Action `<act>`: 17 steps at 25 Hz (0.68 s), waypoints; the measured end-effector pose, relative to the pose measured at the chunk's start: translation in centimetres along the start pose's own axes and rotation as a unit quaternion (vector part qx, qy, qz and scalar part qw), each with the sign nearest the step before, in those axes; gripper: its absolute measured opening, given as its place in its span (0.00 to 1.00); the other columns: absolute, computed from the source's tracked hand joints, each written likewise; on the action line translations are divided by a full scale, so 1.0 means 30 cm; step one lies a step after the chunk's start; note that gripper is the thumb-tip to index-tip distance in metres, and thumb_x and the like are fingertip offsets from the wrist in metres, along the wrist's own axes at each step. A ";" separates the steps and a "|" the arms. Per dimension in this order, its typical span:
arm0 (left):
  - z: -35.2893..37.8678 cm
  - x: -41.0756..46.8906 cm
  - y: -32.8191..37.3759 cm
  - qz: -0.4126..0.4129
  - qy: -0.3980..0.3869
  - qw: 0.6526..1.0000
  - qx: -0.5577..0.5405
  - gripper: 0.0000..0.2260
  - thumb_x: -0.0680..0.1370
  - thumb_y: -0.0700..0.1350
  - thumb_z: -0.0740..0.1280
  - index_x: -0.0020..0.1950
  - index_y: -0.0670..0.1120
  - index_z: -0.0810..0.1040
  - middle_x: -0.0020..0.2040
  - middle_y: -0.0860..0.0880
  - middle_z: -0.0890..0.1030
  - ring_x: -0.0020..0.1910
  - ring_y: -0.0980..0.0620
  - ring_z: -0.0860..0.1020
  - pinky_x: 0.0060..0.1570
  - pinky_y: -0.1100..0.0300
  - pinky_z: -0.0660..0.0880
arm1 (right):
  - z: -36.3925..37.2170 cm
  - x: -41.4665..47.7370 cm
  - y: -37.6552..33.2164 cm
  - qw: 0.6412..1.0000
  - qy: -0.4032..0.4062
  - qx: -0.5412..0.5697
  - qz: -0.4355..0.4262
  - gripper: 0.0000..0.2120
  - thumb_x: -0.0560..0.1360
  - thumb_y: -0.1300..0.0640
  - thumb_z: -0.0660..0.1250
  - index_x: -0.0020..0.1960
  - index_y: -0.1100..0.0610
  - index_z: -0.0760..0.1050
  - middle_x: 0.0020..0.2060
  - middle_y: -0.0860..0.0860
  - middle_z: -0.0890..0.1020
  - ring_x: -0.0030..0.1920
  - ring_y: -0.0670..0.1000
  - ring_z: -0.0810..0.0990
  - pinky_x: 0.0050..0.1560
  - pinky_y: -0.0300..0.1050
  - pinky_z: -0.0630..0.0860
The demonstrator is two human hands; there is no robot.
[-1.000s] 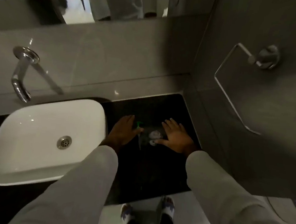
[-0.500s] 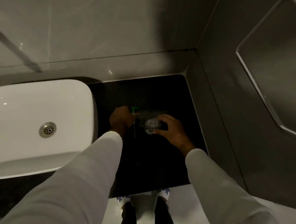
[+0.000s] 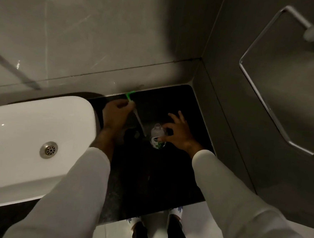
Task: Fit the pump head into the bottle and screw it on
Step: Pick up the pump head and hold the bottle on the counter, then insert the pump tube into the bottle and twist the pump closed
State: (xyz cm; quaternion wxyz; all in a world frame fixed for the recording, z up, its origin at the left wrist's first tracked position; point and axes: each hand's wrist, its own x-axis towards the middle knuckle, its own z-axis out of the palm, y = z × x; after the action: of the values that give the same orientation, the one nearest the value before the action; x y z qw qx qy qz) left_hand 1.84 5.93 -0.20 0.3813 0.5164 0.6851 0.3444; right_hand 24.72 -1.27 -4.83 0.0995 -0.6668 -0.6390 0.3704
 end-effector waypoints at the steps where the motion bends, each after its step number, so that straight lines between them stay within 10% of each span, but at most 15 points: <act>1: -0.017 -0.003 0.045 0.034 0.011 0.998 -0.053 0.08 0.73 0.49 0.75 0.48 0.47 0.87 0.43 0.48 0.87 0.44 0.54 0.84 0.56 0.49 0.81 | -0.005 0.002 -0.006 1.000 0.004 -0.011 -0.001 0.22 0.67 0.43 0.77 0.59 0.48 0.81 0.81 0.48 0.55 0.81 0.58 0.39 0.78 0.63 0.42; 9: 0.010 -0.081 0.140 0.162 -0.057 0.965 -0.199 0.13 0.76 0.37 0.73 0.59 0.33 0.82 0.55 0.38 0.85 0.57 0.41 0.84 0.62 0.49 0.78 | -0.014 -0.002 -0.027 1.000 -0.002 -0.024 0.007 0.22 0.67 0.42 0.76 0.59 0.47 0.81 0.81 0.48 0.54 0.80 0.59 0.38 0.77 0.65 0.39; 17: 0.061 -0.072 0.059 0.220 -0.124 0.962 -0.103 0.13 0.76 0.46 0.75 0.59 0.46 0.85 0.55 0.51 0.87 0.56 0.53 0.84 0.59 0.55 0.80 | -0.008 -0.005 -0.020 0.999 -0.004 -0.029 0.013 0.21 0.67 0.40 0.75 0.57 0.44 0.80 0.81 0.47 0.55 0.80 0.59 0.38 0.76 0.65 0.39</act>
State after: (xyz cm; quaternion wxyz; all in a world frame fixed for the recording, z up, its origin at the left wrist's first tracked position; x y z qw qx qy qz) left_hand 4.62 4.40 0.83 0.4293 0.6511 0.4629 0.4213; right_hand 24.41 -1.22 -4.24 0.0727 -0.6764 -0.6410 0.3553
